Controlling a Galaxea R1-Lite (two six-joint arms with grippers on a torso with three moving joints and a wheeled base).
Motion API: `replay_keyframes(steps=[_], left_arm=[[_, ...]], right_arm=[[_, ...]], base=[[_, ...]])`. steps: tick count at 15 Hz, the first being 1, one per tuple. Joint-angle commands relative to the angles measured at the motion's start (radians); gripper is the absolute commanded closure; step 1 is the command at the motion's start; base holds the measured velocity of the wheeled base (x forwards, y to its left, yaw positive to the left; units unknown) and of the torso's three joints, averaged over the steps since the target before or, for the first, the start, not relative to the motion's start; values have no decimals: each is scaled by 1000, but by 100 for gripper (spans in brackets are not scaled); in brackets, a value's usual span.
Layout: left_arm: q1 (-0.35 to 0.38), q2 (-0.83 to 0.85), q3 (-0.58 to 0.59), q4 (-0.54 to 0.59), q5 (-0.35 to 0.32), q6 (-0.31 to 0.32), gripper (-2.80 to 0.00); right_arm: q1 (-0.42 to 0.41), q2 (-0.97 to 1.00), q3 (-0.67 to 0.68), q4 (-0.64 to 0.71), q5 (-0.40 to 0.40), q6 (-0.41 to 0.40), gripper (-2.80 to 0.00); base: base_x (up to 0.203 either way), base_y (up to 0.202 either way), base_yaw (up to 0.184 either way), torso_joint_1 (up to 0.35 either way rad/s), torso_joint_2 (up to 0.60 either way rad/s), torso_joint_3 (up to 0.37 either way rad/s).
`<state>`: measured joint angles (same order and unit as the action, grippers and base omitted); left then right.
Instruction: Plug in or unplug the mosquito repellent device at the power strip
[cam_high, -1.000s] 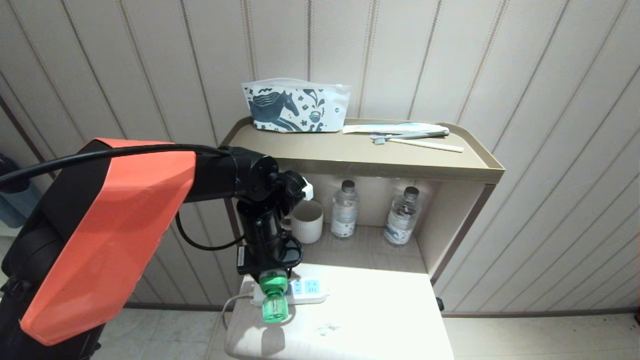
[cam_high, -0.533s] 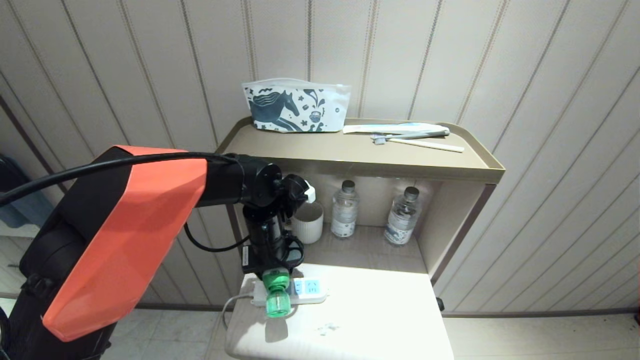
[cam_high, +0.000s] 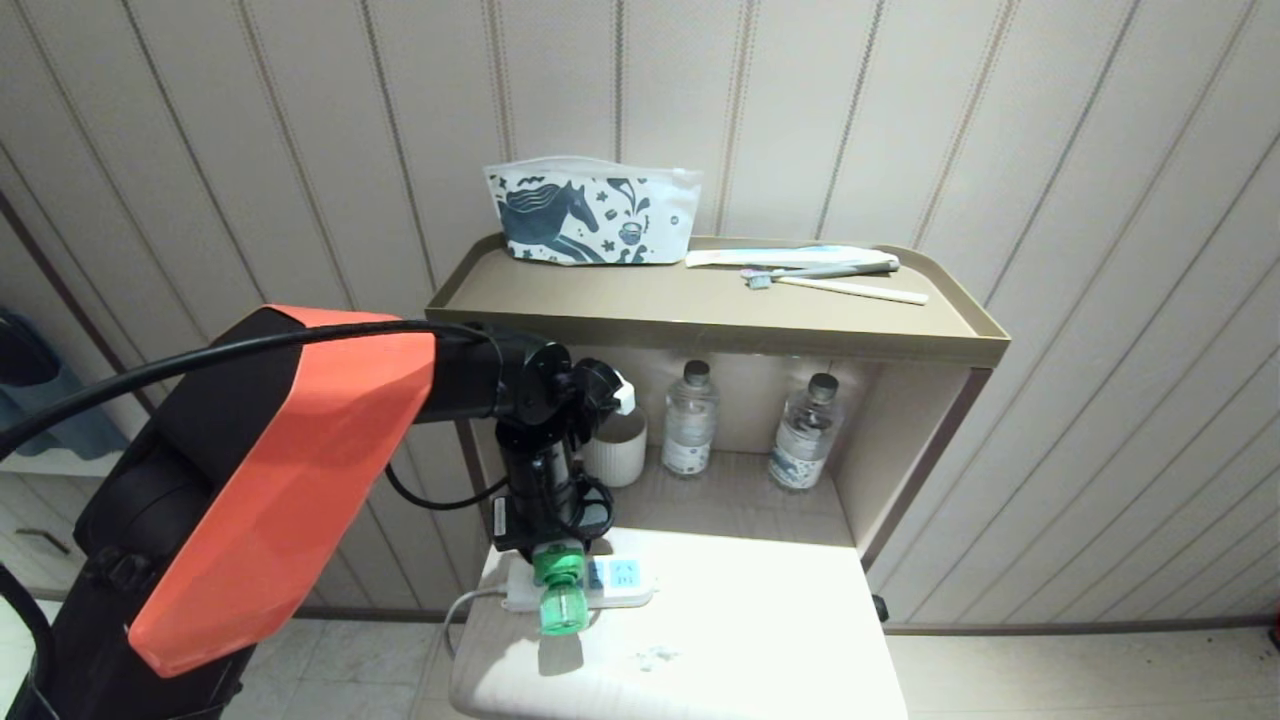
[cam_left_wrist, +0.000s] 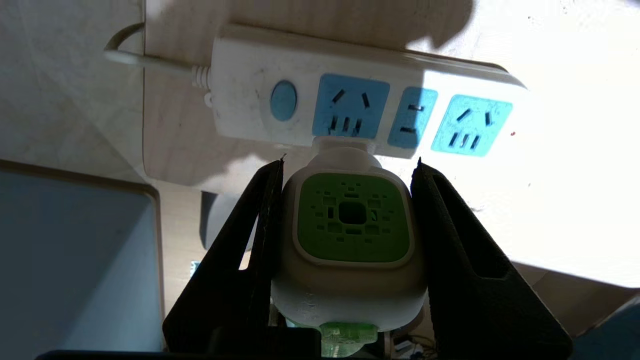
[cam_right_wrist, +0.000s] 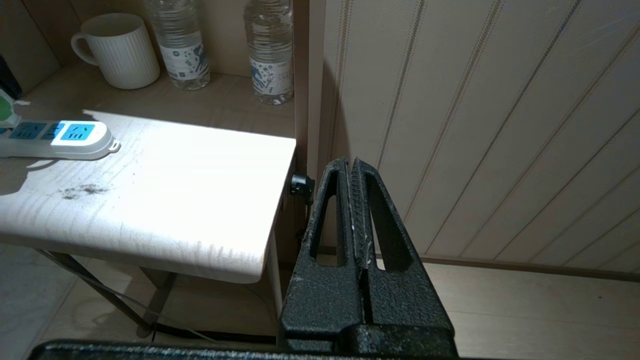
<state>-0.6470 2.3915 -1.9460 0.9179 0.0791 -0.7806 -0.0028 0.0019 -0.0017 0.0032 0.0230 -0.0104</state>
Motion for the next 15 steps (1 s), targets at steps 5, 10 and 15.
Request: replay_keyframes(steps=[5,10,15], left_arm=[[0,11,-1,-2,2,-15,0],[4,18,-1,-4,2,-22,0],[7,25,-1,-5,1,-22,0]], right_arm=[[0,0,0,0,1,0,0],[0,0,0,0,0,0,0],[0,1,0,0,0,0,0]], base=[[0,0,0,0,0,0],[0,0,0,0,0,0],[0,0,0,0,0,0]])
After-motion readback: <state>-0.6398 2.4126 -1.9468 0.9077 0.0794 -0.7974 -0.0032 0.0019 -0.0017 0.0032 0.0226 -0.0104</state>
